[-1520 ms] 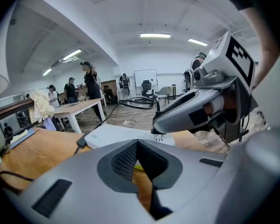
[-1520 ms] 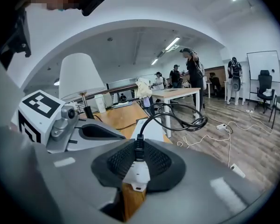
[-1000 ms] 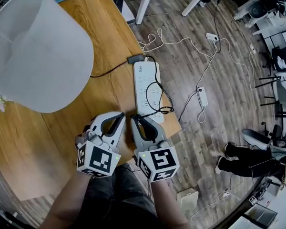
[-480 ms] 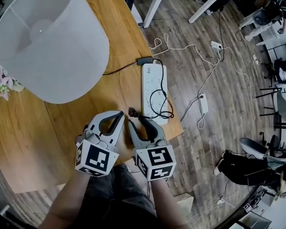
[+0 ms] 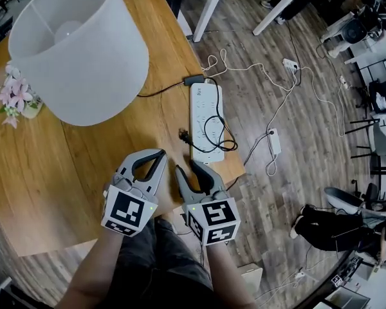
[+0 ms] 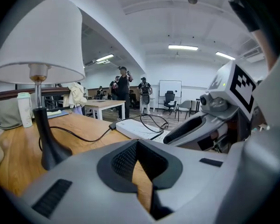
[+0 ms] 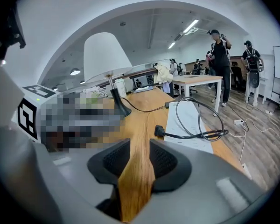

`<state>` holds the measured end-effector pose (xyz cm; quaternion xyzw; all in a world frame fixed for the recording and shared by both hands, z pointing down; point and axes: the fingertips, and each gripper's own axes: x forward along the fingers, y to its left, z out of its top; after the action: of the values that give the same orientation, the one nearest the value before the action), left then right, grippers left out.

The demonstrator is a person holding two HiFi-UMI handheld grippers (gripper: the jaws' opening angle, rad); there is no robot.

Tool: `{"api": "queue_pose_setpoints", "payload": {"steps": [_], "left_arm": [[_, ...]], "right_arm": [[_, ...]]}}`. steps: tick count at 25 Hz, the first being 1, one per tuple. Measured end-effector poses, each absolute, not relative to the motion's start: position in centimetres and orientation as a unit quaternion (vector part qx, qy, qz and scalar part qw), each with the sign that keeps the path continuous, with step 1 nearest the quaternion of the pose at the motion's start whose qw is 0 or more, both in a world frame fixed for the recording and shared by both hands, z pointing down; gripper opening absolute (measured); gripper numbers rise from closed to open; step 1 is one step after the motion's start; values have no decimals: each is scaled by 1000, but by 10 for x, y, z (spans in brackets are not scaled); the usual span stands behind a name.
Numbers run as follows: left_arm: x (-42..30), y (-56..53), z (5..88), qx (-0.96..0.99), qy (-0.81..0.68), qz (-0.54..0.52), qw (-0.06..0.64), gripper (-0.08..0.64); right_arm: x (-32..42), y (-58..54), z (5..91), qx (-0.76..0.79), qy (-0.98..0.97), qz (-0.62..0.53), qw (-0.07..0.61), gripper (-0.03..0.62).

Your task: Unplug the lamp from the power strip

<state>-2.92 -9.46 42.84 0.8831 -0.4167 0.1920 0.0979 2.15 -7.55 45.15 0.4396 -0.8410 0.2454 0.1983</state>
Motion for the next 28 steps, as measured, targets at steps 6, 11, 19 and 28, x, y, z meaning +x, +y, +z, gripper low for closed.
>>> {"api": "queue_pose_setpoints", "payload": {"steps": [6,11,19,28], "left_arm": [[-43,-96,409,876,-449,156,85,-6],[-50,-91,384,869,-474,117,80,-6],[-55,-78,349,863,-493,91,64,-6],[-65,-65,312,852,-520,53,32,-6]], "right_arm": [[31,-81,431,463,-844,201,179,15],[30,-81,395,461,-865,152,129,8],[30,-73,348,451,-884,83,94,8],[43,-64,299,456,-887,58,46,8]]}}
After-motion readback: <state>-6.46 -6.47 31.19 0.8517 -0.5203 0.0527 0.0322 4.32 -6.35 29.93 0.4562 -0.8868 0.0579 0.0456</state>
